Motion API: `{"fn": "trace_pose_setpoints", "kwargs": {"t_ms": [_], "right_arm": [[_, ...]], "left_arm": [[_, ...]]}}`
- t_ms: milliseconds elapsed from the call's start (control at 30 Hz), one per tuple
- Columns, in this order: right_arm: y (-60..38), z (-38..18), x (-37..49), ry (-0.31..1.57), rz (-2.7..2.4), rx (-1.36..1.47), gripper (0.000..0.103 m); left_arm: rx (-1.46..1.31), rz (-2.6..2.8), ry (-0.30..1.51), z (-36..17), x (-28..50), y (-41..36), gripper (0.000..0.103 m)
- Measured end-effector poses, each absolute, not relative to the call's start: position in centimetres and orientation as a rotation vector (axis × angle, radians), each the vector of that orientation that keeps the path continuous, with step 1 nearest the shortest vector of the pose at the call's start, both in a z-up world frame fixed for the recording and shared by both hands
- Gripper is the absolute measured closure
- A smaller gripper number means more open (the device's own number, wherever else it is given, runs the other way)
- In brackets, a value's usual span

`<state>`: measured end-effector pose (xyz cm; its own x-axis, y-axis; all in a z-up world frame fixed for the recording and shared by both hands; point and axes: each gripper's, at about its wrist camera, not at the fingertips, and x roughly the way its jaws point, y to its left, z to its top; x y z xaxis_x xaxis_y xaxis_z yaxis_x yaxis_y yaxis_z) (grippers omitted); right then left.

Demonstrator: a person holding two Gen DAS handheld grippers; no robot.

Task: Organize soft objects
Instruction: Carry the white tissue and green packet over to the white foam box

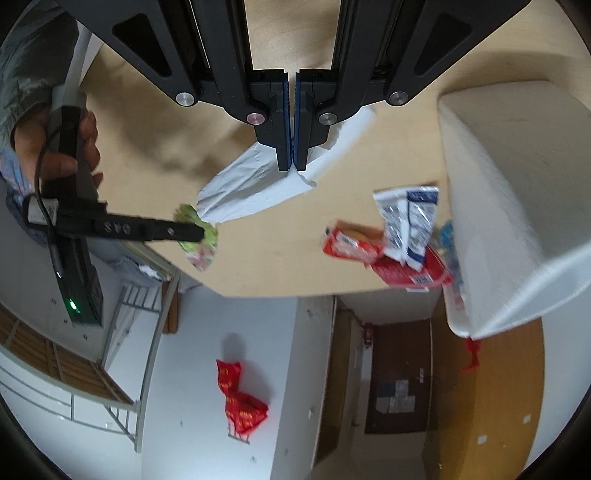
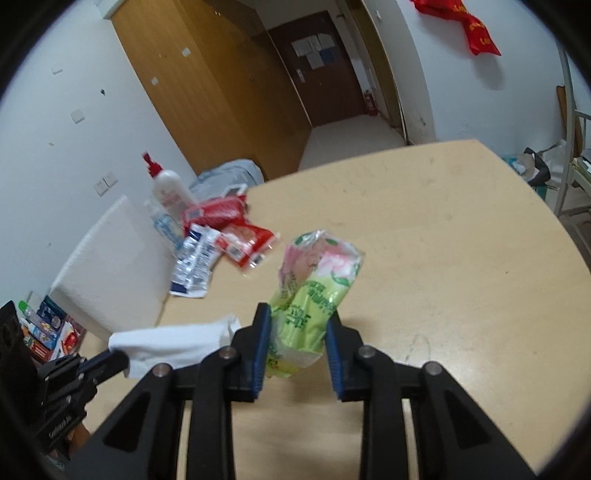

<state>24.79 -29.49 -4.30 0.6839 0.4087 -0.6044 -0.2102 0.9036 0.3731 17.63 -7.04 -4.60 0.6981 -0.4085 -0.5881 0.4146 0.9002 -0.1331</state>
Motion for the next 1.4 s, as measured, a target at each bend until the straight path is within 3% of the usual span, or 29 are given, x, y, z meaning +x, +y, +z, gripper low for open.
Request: {"fn": "trace_pose_setpoints", "kwargs": {"t_ms": [633,1400], "right_arm": [[-27.6,1.0,17.3,0.563,0.399,0.256,0.071],[-25.1,3.4,10.8,0.451,0.486,0.209,0.071]], "left_arm": [[0.018,-0.404,0.478,1.6,12.3,-4.6,0.102],[0.028,-0.323,0.373,4.2,5.1,-1.8,0.102]]}}
